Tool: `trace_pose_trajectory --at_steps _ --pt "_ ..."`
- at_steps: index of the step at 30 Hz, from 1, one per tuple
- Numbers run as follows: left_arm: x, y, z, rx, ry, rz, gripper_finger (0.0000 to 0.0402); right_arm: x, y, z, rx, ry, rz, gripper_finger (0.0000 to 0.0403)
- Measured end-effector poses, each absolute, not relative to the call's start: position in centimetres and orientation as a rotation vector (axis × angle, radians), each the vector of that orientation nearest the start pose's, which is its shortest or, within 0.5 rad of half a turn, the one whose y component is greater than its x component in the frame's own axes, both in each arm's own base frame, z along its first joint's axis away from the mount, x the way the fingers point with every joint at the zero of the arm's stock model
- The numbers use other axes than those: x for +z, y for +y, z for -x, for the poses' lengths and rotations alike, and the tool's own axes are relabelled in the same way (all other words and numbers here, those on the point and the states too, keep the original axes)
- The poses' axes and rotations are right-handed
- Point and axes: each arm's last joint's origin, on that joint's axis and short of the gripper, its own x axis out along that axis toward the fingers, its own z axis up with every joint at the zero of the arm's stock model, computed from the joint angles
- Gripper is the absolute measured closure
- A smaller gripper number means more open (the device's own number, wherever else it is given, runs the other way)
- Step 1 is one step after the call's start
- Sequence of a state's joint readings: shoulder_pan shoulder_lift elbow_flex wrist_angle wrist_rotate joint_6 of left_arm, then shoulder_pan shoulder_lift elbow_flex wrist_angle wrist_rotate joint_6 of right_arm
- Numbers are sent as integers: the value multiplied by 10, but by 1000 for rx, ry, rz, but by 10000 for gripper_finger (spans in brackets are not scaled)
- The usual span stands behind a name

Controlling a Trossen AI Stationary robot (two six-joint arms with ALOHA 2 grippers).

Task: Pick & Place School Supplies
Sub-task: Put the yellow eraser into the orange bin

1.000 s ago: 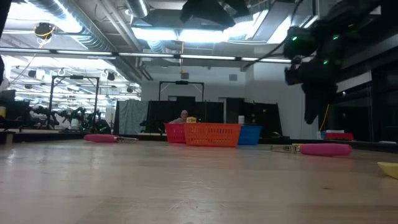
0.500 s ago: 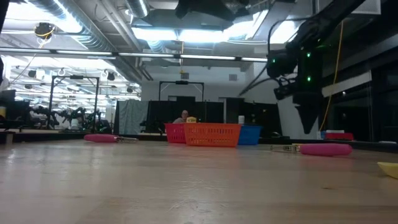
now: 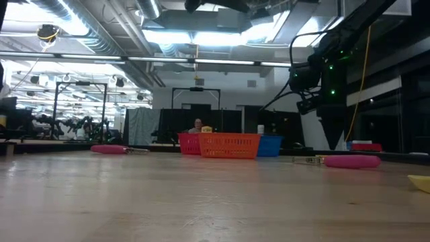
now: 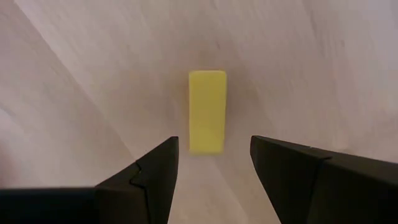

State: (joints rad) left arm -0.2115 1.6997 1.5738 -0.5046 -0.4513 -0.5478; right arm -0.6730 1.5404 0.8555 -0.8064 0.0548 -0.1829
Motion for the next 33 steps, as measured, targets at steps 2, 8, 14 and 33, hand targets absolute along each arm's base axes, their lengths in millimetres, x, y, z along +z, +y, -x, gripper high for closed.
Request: trace_pose_trajectory --at_steps 2,8,14,33 --pt "341 -67 -373 389 509 328 213 162 -156 -193 -433 1470 -331 198" --pt "342 -67 -372 388 508 331 213 155 -157 -195 -405 1484 -365 198" --pt "342 -67 -372 388 508 332 213 139 -159 -198 -387 1531 -404 198" --pt "334 -73 -360 419 619 339 213 140 -157 -203 -323 1442 -513 346"
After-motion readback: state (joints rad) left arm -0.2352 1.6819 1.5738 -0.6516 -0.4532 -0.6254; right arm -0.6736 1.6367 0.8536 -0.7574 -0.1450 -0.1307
